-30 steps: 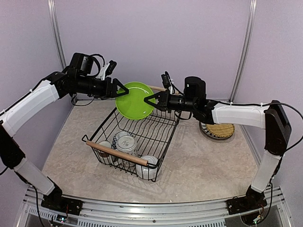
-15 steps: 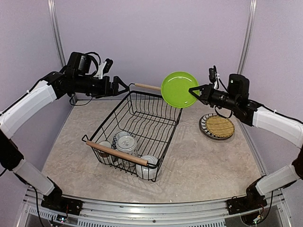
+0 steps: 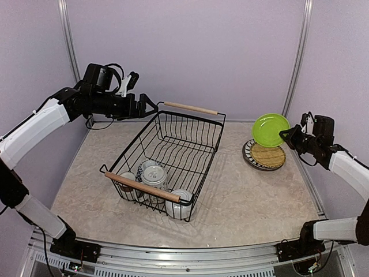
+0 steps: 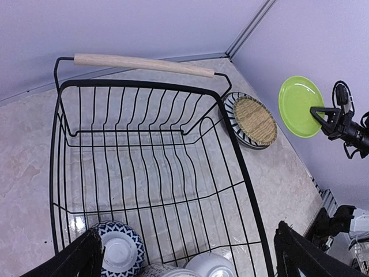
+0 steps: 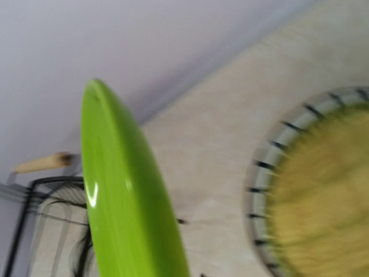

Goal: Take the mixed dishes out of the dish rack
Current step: Place the plate with another plate.

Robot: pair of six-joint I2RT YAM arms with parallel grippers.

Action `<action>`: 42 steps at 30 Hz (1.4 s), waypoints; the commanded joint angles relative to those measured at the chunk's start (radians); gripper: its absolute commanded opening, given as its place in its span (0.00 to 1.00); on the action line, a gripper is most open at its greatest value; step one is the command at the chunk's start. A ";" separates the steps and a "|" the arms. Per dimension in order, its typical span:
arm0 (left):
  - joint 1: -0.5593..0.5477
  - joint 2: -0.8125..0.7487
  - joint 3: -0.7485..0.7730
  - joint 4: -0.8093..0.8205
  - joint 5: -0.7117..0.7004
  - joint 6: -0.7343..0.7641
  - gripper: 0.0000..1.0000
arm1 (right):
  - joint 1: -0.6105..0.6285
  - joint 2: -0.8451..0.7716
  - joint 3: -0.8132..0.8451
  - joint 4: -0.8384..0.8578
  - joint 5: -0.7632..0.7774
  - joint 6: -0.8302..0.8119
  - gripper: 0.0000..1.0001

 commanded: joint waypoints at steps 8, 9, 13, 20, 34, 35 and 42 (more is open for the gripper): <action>-0.031 -0.008 -0.007 -0.006 -0.055 0.033 0.99 | -0.178 0.203 -0.016 0.062 -0.142 -0.007 0.00; -0.035 -0.008 -0.007 -0.007 -0.061 0.035 0.99 | -0.180 0.224 -0.018 0.083 -0.156 0.003 0.00; -0.043 -0.008 -0.007 -0.007 -0.063 0.037 0.99 | -0.184 0.308 -0.008 0.124 -0.175 0.012 0.00; -0.050 -0.019 -0.005 -0.007 -0.065 0.037 0.99 | -0.203 0.473 0.041 0.141 -0.219 -0.040 0.00; -0.062 -0.027 0.001 -0.016 -0.066 0.045 0.99 | -0.205 0.625 0.167 0.041 -0.201 -0.143 0.31; -0.063 -0.027 0.002 -0.016 -0.067 0.047 0.99 | -0.205 0.627 0.173 0.039 -0.198 -0.154 0.34; -0.069 -0.025 0.004 -0.019 -0.063 0.046 0.99 | -0.204 0.582 0.199 -0.127 -0.054 -0.277 0.55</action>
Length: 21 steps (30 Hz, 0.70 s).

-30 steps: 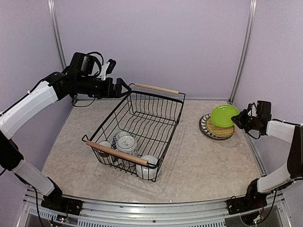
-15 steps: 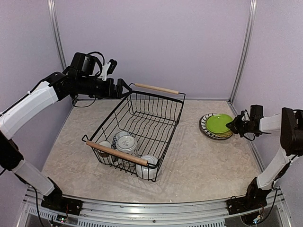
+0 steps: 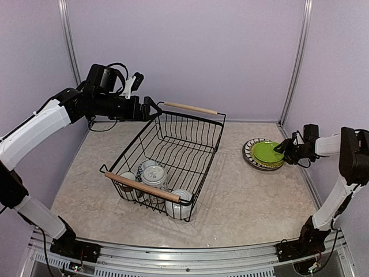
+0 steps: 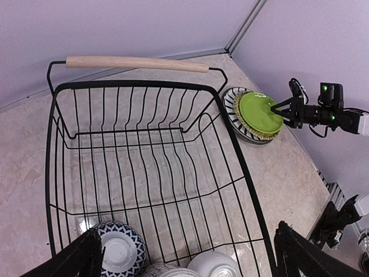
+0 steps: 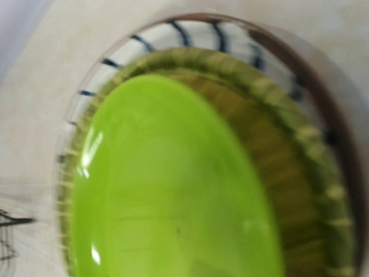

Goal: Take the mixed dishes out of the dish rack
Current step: Place the plate with another plate.

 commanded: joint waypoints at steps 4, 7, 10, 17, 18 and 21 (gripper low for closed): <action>-0.014 -0.017 0.011 -0.022 0.006 0.020 0.99 | -0.008 -0.046 0.050 -0.197 0.193 -0.161 0.65; -0.019 -0.017 0.014 -0.029 -0.005 0.026 0.99 | 0.002 -0.065 0.056 -0.219 0.226 -0.183 0.74; -0.025 -0.018 0.013 -0.030 -0.022 0.033 0.99 | 0.012 -0.076 0.073 -0.246 0.251 -0.205 0.80; -0.037 -0.006 0.017 -0.036 -0.030 0.038 0.99 | 0.026 -0.125 0.069 -0.288 0.307 -0.242 0.88; -0.041 -0.004 0.019 -0.037 -0.028 0.037 0.99 | 0.026 -0.132 0.062 -0.287 0.307 -0.243 0.89; -0.052 -0.002 0.017 -0.037 -0.042 0.045 0.99 | 0.025 -0.143 0.038 -0.275 0.310 -0.239 0.93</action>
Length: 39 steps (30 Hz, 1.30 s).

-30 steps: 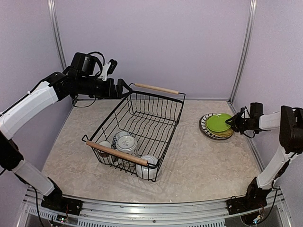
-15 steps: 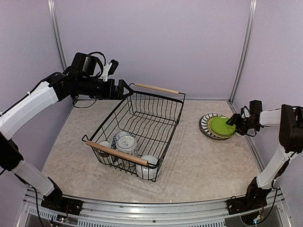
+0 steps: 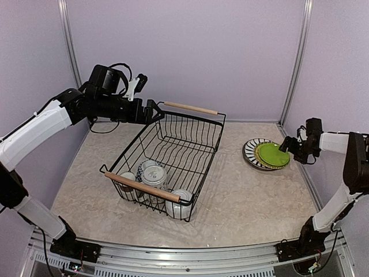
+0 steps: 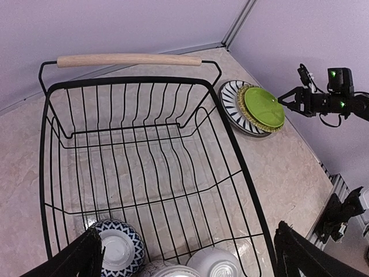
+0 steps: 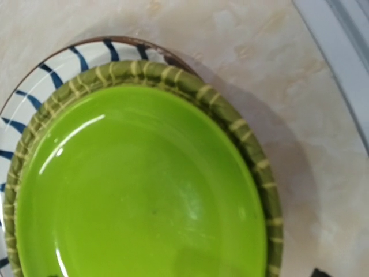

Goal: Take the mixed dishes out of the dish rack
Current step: Place the plate with another plate.

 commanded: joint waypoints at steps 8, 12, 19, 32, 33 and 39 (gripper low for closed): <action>-0.035 0.007 0.014 -0.028 -0.049 0.035 0.99 | 0.011 0.024 -0.073 0.098 -0.067 0.062 0.95; -0.042 0.012 0.016 -0.032 -0.066 0.041 0.99 | 0.027 0.053 -0.067 0.133 -0.084 0.083 0.95; -0.055 -0.001 0.000 -0.019 -0.104 0.053 0.99 | 0.056 0.065 -0.059 0.175 -0.076 0.110 0.95; -0.064 -0.001 -0.002 -0.020 -0.155 0.085 0.99 | 0.052 -0.197 -0.252 0.122 0.023 0.060 1.00; -0.064 0.006 0.001 -0.025 -0.161 0.086 0.99 | 0.053 -0.226 -0.267 0.124 0.000 0.060 1.00; -0.087 0.029 0.052 -0.107 -0.167 0.068 0.99 | 0.053 -0.378 -0.276 0.075 -0.055 0.049 1.00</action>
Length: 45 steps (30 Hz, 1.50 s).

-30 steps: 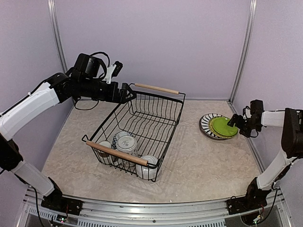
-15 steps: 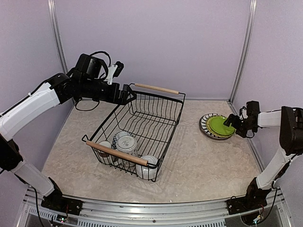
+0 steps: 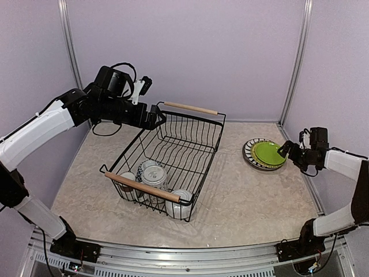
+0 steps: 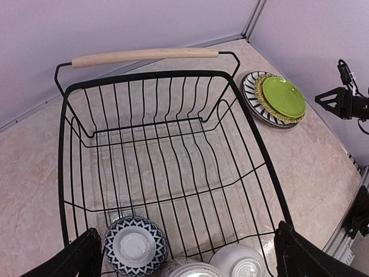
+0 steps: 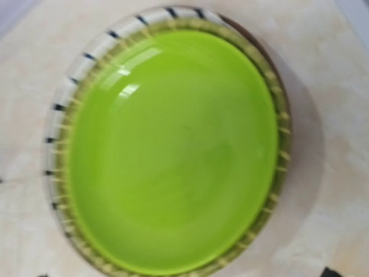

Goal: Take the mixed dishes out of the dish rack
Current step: Place the plate with another plate, then grab the cup from the dish rack.

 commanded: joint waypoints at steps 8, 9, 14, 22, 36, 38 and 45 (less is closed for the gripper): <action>-0.042 0.050 0.099 -0.306 0.084 -0.154 0.99 | 0.006 -0.238 0.021 -0.080 -0.038 -0.062 1.00; -0.052 0.063 0.107 -0.344 0.083 -0.163 0.99 | 0.006 -0.240 0.021 -0.076 -0.046 -0.061 1.00; -0.088 0.138 0.128 -0.500 0.078 -0.211 0.99 | 0.008 -0.205 0.023 -0.059 -0.123 -0.079 1.00; -0.091 0.267 0.164 -0.642 0.093 -0.232 0.99 | 0.009 -0.250 0.013 -0.094 -0.121 -0.111 1.00; -0.093 0.465 0.227 -0.679 0.095 -0.192 0.99 | 0.009 -0.333 0.049 -0.173 -0.125 -0.136 1.00; -0.099 0.474 0.221 -0.676 0.087 -0.192 0.98 | 0.010 -0.342 0.048 -0.174 -0.127 -0.133 1.00; -0.111 0.501 0.209 -0.676 0.044 -0.189 0.95 | 0.009 -0.341 0.022 -0.141 -0.150 -0.106 1.00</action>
